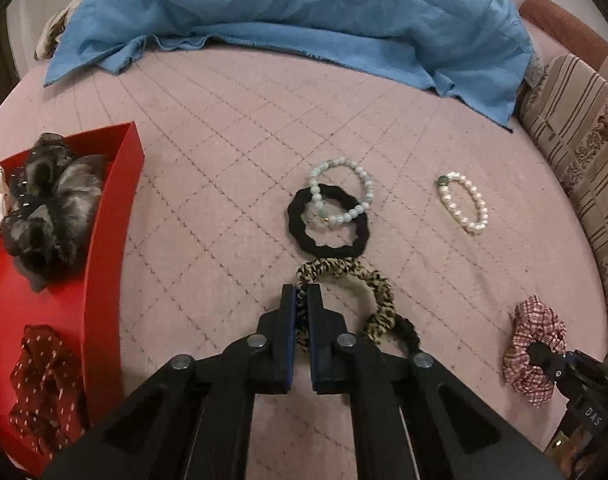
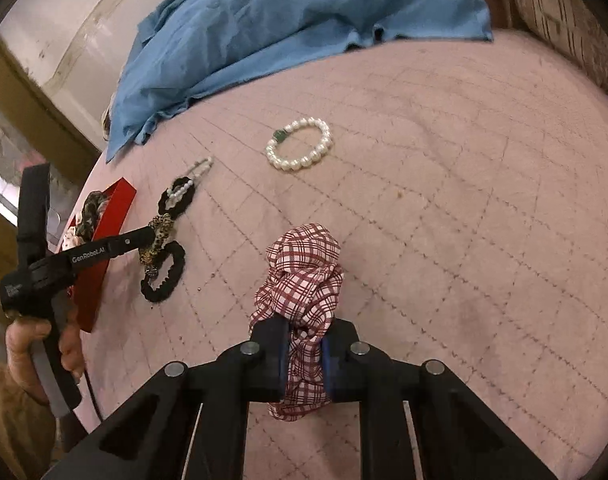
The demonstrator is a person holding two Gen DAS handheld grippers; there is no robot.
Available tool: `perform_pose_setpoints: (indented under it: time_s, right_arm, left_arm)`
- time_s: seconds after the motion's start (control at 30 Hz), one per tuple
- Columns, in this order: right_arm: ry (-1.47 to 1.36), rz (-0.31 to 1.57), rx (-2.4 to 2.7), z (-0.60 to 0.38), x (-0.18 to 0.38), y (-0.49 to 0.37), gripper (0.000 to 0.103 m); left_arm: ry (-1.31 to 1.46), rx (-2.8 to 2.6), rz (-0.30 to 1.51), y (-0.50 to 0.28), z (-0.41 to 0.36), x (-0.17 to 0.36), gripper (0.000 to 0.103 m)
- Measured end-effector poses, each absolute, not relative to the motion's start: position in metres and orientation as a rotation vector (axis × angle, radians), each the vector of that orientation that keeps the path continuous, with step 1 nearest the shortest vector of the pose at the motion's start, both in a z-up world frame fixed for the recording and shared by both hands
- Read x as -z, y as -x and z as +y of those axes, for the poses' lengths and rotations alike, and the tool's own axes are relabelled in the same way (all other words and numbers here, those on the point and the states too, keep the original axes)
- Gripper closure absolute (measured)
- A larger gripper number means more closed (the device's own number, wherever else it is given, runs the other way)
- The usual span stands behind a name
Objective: Organize jewelry
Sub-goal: 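Carry the plaid scrunchie and leopard-print scrunchie over the red tray with both tools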
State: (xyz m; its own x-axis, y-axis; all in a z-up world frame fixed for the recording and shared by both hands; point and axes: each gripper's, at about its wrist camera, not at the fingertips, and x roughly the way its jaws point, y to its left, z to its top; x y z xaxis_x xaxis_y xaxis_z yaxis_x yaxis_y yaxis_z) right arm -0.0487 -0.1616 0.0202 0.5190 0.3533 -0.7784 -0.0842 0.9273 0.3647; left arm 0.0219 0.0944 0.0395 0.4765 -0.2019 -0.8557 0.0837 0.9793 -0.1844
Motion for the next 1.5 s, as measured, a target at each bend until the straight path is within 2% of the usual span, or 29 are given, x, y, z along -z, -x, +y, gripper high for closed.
perform_pose_setpoints:
  time_s: [0.43,0.73,0.93,1.17,1.5]
  right_arm:
    - [-0.299,0.904,-0.333,-0.146,-0.069,0.074,0.090]
    - [-0.274,0.872,-0.418,-0.117,-0.102,0.087,0.090]
    - [-0.225,0.883,-0.518,-0.073,-0.116,0.087,0.090]
    - [-0.117,0.898,-0.641,0.005,-0.132,0.084,0.090]
    - [-0.037,0.966,-0.761,0.109,-0.127,0.056,0.090]
  left_arm:
    - [0.271,0.241,0.902,0.052,0.117,-0.119,0.098]
    - [0.385,0.091,0.783,0.115,0.203,-0.156,0.098]
    - [0.510,-0.057,0.749,0.142,0.274,-0.149,0.098]
    - [0.583,-0.127,0.745,0.162,0.317,-0.128,0.098]
    - [0.587,-0.138,0.779,0.133,0.351,-0.101,0.098]
